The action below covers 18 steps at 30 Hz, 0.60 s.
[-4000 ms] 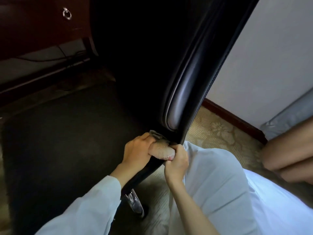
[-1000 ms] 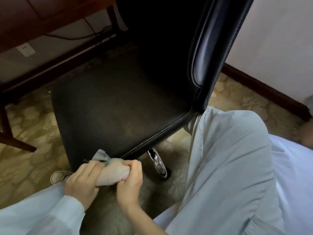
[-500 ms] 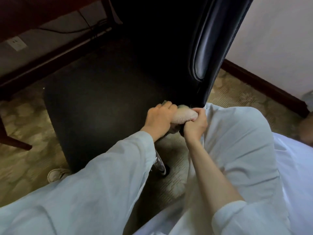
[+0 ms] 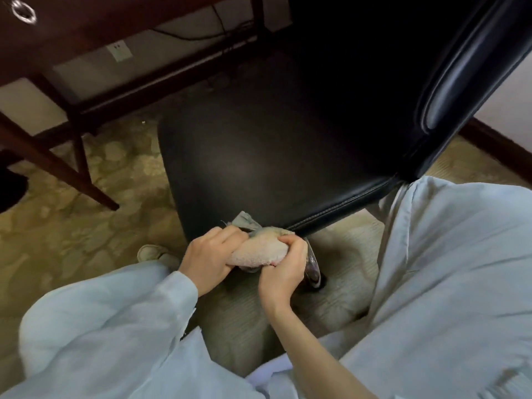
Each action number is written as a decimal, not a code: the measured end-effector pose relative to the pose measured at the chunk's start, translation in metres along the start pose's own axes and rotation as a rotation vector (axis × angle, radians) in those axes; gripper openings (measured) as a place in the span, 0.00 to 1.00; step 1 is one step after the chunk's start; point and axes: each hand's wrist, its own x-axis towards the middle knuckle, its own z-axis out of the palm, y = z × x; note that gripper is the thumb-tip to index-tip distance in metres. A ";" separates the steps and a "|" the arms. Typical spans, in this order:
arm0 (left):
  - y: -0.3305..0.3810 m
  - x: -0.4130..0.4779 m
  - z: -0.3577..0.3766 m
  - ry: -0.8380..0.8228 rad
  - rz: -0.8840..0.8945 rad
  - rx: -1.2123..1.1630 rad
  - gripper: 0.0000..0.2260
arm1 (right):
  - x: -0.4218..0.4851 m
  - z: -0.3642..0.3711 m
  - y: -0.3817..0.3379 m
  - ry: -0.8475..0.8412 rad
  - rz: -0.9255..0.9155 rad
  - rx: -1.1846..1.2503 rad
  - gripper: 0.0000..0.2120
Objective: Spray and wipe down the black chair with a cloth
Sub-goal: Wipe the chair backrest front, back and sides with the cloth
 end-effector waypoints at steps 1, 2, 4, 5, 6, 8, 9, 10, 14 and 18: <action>-0.005 -0.011 0.000 0.000 -0.030 -0.002 0.20 | -0.007 0.006 0.001 -0.027 -0.007 -0.031 0.18; -0.009 -0.020 0.000 -0.005 -0.072 -0.006 0.19 | -0.013 0.011 0.001 -0.053 -0.018 -0.065 0.18; -0.016 -0.038 0.002 -0.041 -0.184 -0.023 0.18 | -0.029 0.020 0.002 -0.099 -0.041 -0.110 0.17; -0.019 -0.047 0.002 -0.060 -0.245 -0.027 0.18 | -0.037 0.024 0.003 -0.119 -0.045 -0.123 0.16; -0.022 -0.056 0.001 -0.083 -0.309 -0.029 0.18 | -0.045 0.029 0.003 -0.137 -0.045 -0.134 0.16; -0.027 -0.070 0.002 -0.169 -0.447 -0.036 0.20 | -0.061 0.041 0.006 -0.162 -0.038 -0.150 0.17; -0.034 -0.074 0.008 -0.236 -0.531 -0.021 0.22 | -0.068 0.048 0.008 -0.171 -0.023 -0.151 0.18; -0.041 -0.074 0.013 -0.342 -0.655 0.017 0.25 | -0.076 0.055 0.011 -0.178 0.006 -0.148 0.18; -0.062 -0.063 0.026 -0.732 -1.091 0.050 0.33 | -0.099 0.081 0.021 -0.201 0.139 -0.118 0.16; -0.063 -0.066 0.008 -0.769 -1.045 0.056 0.27 | -0.103 0.085 0.025 -0.250 0.139 -0.182 0.13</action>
